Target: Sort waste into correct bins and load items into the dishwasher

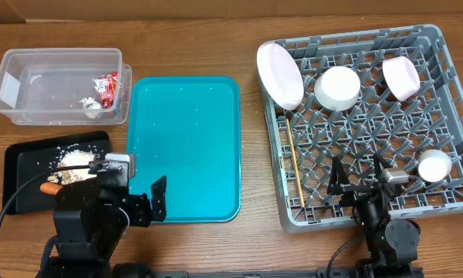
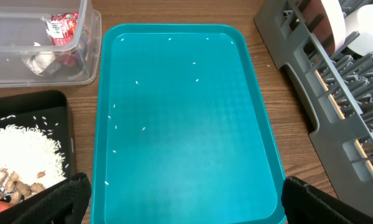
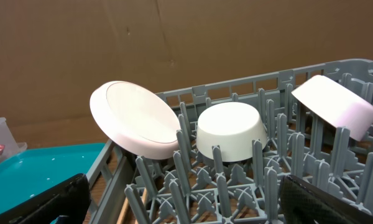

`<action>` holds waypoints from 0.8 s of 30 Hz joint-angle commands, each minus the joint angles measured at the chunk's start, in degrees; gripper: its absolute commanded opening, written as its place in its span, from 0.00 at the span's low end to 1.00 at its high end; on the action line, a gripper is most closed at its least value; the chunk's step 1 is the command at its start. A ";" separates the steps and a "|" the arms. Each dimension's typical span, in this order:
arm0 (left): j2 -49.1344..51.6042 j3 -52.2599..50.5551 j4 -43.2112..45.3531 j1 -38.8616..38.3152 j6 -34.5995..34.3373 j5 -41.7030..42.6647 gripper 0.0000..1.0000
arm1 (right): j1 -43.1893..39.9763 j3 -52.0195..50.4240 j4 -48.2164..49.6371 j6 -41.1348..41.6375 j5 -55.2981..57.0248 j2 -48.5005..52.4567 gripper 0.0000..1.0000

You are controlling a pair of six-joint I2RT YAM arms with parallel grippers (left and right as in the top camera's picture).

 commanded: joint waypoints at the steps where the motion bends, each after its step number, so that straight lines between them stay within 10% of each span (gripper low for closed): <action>1: -0.50 -0.07 0.17 0.15 0.48 -0.35 1.00 | 0.26 -0.57 0.37 -0.35 0.35 -0.63 1.00; 24: -6.78 -3.15 -0.83 -0.07 1.55 -3.41 1.00 | 0.26 -0.59 0.37 -0.35 0.35 -0.63 1.00</action>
